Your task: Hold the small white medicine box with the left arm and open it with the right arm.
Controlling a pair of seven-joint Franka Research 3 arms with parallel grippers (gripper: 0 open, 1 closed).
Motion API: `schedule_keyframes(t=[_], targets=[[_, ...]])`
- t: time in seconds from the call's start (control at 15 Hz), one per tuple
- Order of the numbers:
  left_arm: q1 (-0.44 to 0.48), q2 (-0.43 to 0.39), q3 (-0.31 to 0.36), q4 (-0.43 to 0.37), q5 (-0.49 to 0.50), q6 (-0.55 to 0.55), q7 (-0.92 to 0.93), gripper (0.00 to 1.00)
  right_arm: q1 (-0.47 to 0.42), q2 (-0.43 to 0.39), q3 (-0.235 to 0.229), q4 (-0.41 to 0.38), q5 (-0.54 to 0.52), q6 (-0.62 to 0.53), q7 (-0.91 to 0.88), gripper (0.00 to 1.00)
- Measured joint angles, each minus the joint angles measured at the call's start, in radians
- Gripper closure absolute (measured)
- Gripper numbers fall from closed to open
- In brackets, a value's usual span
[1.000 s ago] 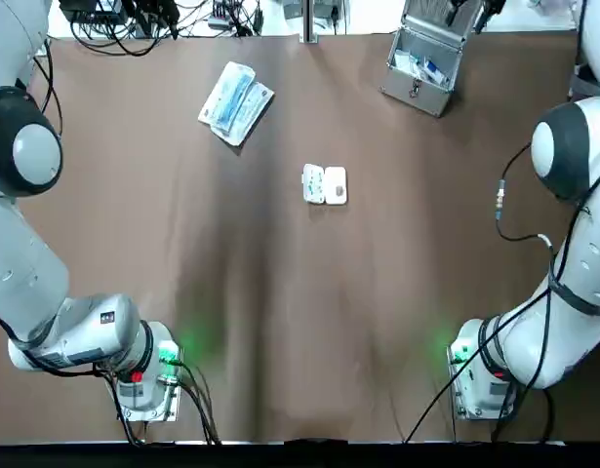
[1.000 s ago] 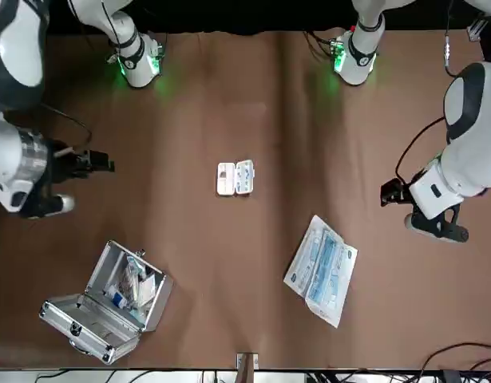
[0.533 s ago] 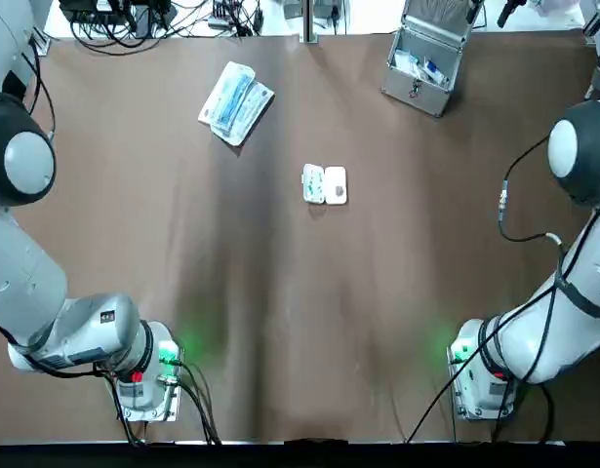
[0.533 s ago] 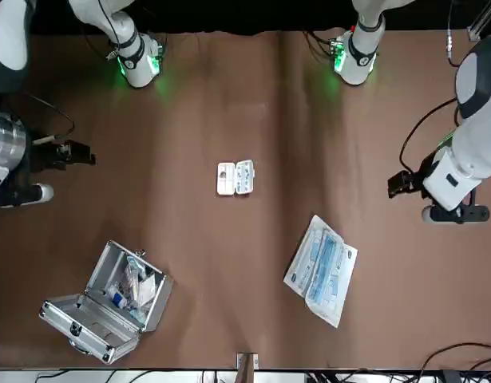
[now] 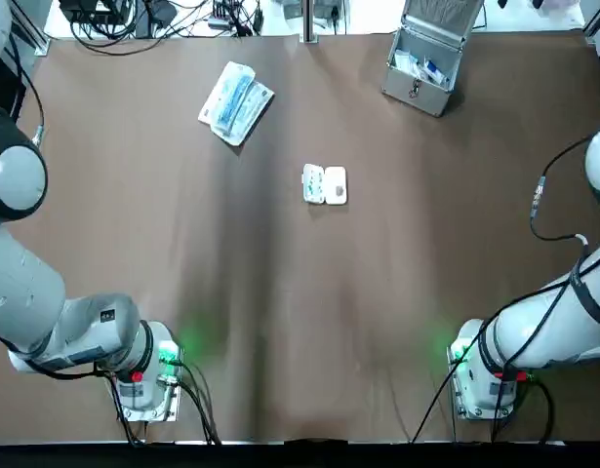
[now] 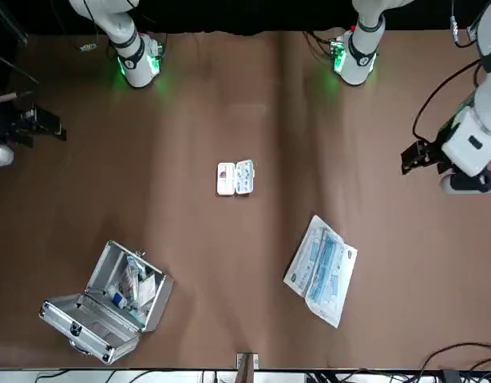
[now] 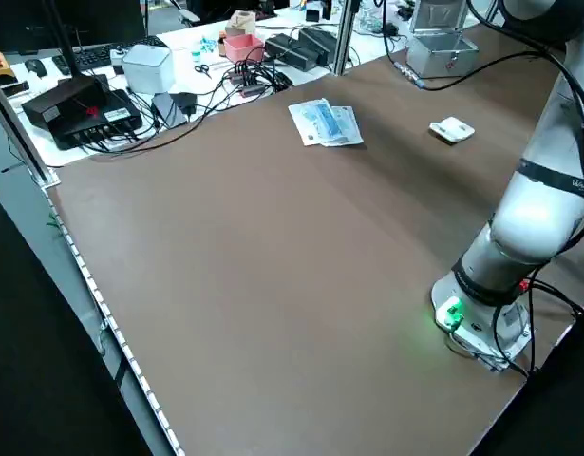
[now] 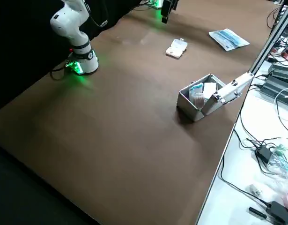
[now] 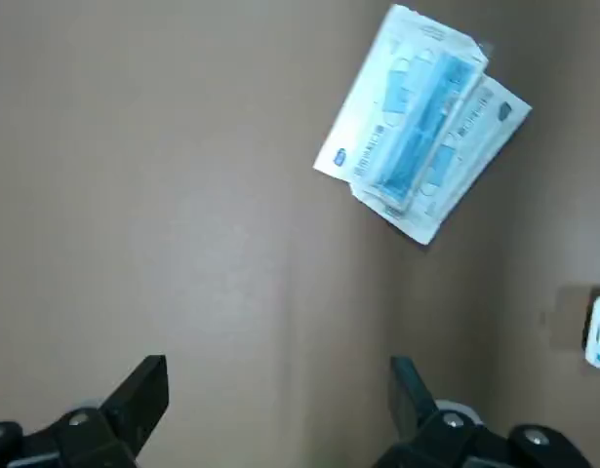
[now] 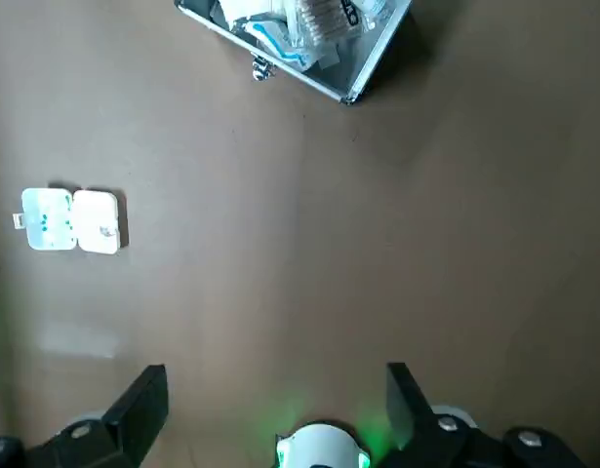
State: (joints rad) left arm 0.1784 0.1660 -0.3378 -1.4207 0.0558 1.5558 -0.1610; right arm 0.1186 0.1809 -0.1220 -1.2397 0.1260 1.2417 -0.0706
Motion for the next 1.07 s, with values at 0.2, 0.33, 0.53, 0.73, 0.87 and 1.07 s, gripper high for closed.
schedule_keyframes(t=[0.2, 0.33, 0.53, 0.73, 0.87, 1.07], targets=[[0.063, -0.004, -0.001, 0.010, -0.002, -0.012, 0.004, 0.00, -0.061, -0.080, 0.074, -0.095, -0.019, 0.067, 0.004, 0.01], [0.078, -0.007, -0.001, 0.012, -0.009, -0.033, 0.014, 0.00, -0.083, -0.147, 0.083, -0.179, -0.021, 0.128, 0.004, 0.01], [0.072, -0.008, -0.009, 0.012, -0.011, -0.035, 0.014, 0.00, -0.106, -0.211, 0.098, -0.238, -0.036, 0.156, 0.003, 0.01], [0.022, -0.008, 0.020, 0.012, -0.011, -0.031, 0.014, 0.00, -0.106, -0.224, 0.112, -0.249, -0.072, 0.159, 0.003, 0.01], [-0.049, -0.013, 0.094, 0.014, -0.012, -0.028, 0.023, 0.00, -0.107, -0.224, 0.112, -0.250, -0.075, 0.160, 0.004, 0.01], [-0.116, -0.034, 0.164, 0.013, -0.029, -0.021, 0.026, 0.00, -0.107, -0.225, 0.112, -0.251, -0.076, 0.195, 0.004, 0.01]])
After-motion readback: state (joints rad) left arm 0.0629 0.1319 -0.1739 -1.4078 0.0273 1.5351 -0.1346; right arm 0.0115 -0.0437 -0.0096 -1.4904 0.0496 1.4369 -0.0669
